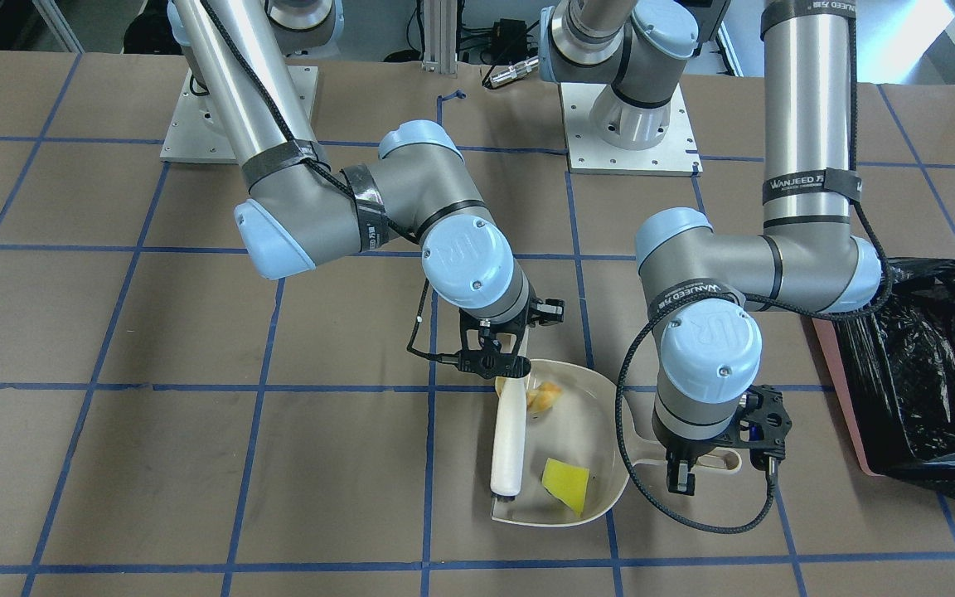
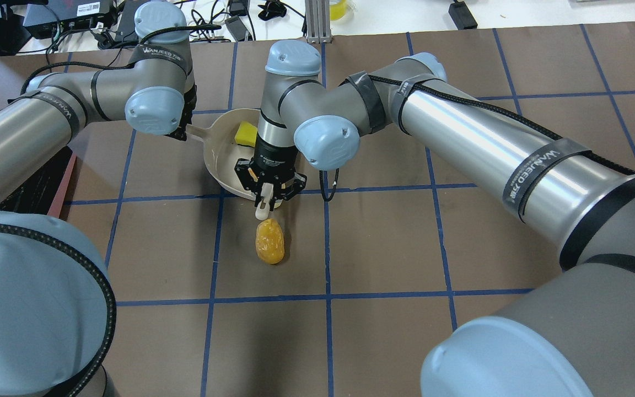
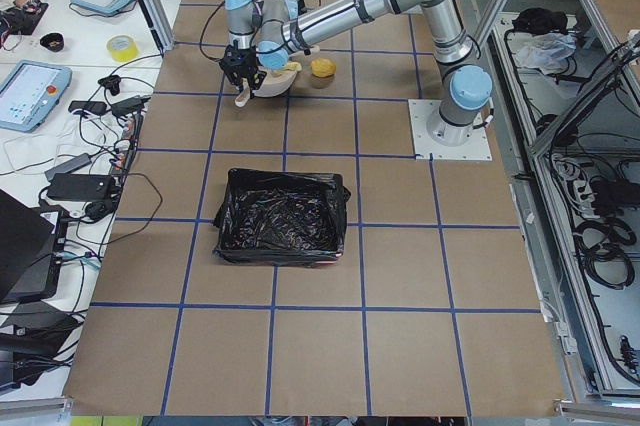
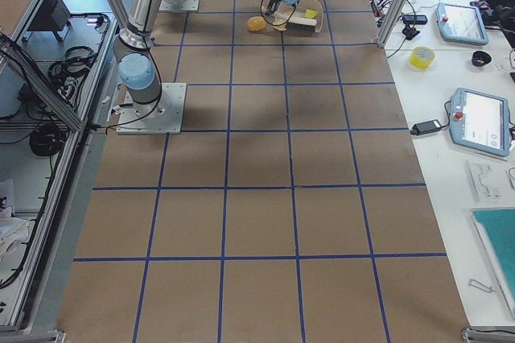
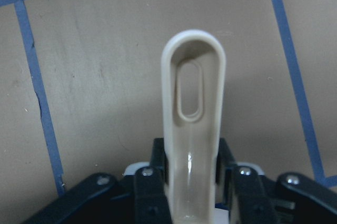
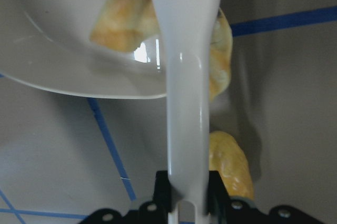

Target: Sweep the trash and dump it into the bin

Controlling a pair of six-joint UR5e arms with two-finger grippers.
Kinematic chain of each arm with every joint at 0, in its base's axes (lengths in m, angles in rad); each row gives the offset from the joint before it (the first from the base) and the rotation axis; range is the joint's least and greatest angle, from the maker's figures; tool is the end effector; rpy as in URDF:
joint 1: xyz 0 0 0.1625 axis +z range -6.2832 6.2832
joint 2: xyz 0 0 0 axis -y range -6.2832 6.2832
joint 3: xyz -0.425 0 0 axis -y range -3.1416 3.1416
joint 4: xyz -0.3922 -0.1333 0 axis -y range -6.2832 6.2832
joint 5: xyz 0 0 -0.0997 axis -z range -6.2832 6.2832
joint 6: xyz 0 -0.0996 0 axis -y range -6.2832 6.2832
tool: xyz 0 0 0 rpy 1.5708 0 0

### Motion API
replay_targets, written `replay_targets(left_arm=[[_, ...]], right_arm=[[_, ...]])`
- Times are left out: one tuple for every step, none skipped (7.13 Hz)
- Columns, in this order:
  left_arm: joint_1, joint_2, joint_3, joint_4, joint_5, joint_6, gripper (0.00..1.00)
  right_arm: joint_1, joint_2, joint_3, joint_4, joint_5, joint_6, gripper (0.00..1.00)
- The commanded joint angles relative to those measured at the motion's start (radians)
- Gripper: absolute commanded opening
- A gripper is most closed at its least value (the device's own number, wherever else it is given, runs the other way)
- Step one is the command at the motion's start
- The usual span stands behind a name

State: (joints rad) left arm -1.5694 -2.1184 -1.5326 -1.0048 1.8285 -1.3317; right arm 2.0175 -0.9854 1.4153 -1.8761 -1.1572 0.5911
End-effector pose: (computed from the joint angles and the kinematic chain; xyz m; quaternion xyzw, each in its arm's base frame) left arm -0.1070 -0.6688 0.2436 -0.6158 0.7769 -0.1013 0.0837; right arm 0.4496 -0.5374 0.2504 0.0832 0.9733 0.1545 0.1477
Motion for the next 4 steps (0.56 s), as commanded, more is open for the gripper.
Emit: replay_targets(left_arm=[[0.000, 0.000, 0.000, 0.002, -0.002, 0.000, 0.00], [0.000, 0.000, 0.000, 0.000, -0.003, -0.003, 0.00], [0.000, 0.000, -0.001, 0.000, -0.003, -0.009, 0.00], [0.000, 0.000, -0.003, 0.000, -0.005, -0.009, 0.00]], right_arm=[[0.003, 0.017, -0.022, -0.032, 0.069, -0.039, 0.00], [-0.003, 0.016, -0.030, -0.026, 0.065, -0.036, 0.00], [-0.028, 0.007, -0.035, 0.032, 0.019, -0.046, 0.00], [-0.055, -0.027, -0.036, 0.082, -0.025, -0.062, 0.00]])
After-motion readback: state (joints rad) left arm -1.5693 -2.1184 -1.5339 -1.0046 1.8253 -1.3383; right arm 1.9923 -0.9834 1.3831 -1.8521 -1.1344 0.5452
